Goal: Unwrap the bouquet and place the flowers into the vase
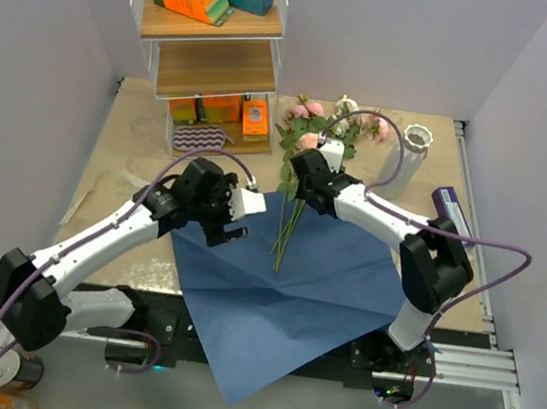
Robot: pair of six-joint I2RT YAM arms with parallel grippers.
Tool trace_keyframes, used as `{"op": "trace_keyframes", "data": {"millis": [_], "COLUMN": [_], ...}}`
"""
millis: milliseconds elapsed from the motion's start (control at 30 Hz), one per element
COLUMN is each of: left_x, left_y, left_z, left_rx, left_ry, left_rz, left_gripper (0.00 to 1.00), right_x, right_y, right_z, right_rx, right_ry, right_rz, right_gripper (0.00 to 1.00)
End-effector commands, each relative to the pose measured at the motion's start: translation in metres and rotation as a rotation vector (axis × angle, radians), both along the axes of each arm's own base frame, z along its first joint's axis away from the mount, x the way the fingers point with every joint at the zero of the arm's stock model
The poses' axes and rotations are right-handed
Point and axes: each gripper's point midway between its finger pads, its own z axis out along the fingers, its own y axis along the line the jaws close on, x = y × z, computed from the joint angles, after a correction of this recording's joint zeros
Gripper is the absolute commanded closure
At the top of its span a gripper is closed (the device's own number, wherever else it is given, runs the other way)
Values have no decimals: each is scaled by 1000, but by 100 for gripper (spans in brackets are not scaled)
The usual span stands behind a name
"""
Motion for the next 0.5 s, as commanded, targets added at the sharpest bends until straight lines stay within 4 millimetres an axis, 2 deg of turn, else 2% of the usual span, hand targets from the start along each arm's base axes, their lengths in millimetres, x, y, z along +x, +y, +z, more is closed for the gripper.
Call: {"op": "trace_keyframes", "data": {"millis": [0, 67, 100, 167, 233, 300, 433, 467], "left_x": [20, 20, 15, 13, 10, 10, 10, 6], "left_y": [28, 37, 41, 42, 44, 51, 64, 70], "left_z": [-23, -37, -50, -58, -73, -89, -114, -122], "left_rx": [-22, 12, 29, 36, 50, 83, 152, 175], "left_ry": [68, 79, 97, 95, 98, 91, 95, 96], "left_rz": [112, 104, 99, 83, 73, 81, 104, 110], "left_gripper": [1, 1, 0, 0, 0, 1, 0, 0], "right_x": [-27, -43, -44, -46, -31, -14, 14, 19], "right_y": [-10, -4, 3, -1, 2, 1, 7, 4], "right_z": [39, 31, 28, 13, 6, 9, 8, -2], "right_rx": [27, 44, 73, 54, 27, 10, -8, -22], "right_ry": [-90, -68, -71, -58, -66, -101, -137, -126], "right_rz": [-119, -107, -89, -93, -94, -118, -149, -162], "right_gripper": [43, 43, 43, 43, 43, 48, 64, 66]}}
